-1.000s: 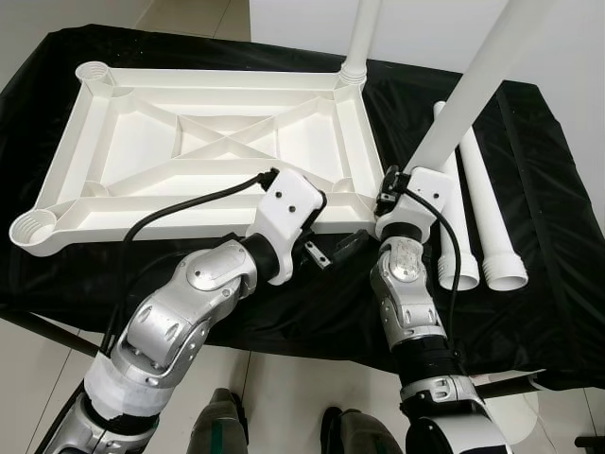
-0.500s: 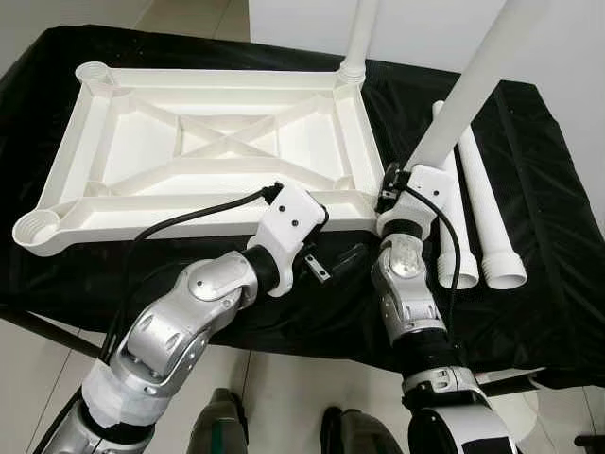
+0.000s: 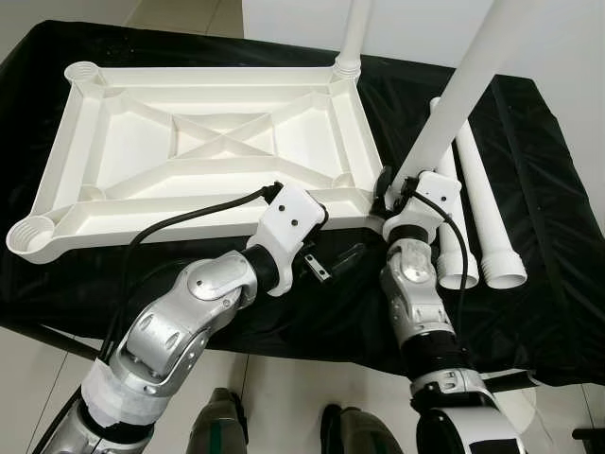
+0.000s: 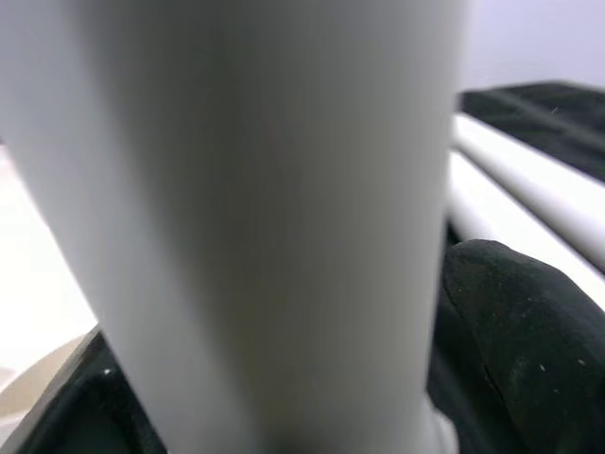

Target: Building children table

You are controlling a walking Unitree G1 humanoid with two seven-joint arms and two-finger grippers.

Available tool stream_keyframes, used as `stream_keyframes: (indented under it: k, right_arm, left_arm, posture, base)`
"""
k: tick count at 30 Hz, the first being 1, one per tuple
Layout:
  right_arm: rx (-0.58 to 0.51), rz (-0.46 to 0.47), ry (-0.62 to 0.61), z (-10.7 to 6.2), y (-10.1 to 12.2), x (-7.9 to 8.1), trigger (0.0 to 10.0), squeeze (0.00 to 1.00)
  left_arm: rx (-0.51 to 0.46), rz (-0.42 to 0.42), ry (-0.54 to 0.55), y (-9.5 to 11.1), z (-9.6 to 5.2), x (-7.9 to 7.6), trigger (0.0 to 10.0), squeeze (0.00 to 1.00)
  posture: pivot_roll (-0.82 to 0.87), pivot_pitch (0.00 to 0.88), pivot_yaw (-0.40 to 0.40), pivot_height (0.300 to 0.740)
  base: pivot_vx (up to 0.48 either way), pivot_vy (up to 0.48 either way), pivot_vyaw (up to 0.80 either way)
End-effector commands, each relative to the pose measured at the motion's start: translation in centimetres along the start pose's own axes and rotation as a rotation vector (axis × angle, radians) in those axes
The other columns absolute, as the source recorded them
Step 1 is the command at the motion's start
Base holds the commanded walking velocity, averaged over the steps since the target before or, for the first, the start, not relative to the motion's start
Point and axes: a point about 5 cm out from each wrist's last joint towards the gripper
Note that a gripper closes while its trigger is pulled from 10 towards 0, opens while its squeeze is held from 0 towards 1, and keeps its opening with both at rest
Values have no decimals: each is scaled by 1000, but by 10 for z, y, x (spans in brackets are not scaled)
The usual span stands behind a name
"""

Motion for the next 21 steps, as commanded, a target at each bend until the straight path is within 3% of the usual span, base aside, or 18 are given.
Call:
stream_keyframes:
  k: [1, 5, 12, 21]
  right_arm:
    - [59, 1, 56, -5, -9, -8, 10000, 0]
    - [73, -3, 129, -6, -7, -12, 10000, 0]
    - [24, -82, 316, 5, 15, -31, 10000, 0]
    - [30, -96, 482, 10, 27, -30, 10000, 0]
  left_arm:
    - [-6, -2, -82, 0, 1, -5, 10000, 0]
    - [-6, -1, -81, 0, 1, -5, 10000, 0]
    - [0, 1, -82, 0, 0, -4, 10000, 0]
    - [5, 1, -83, 0, 0, -4, 10000, 0]
  posture:
    - [101, 137, -15, 740]
    - [99, 136, -14, 740]
    - [94, 136, -9, 740]
    - [98, 135, -7, 740]
  base:
    - [0, 0, 0]
    - [0, 0, 0]
    - [0, 0, 0]
    - [0, 0, 0]
Point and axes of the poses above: a point about 5 cm out from each wrist's last joint towards the gripper, its own z axis pointing out of the wrist towards the gripper, its own y axis along the axis of the wrist's last joint, x = y × z, and after that the axes turned 4 degrees about z, right-handed
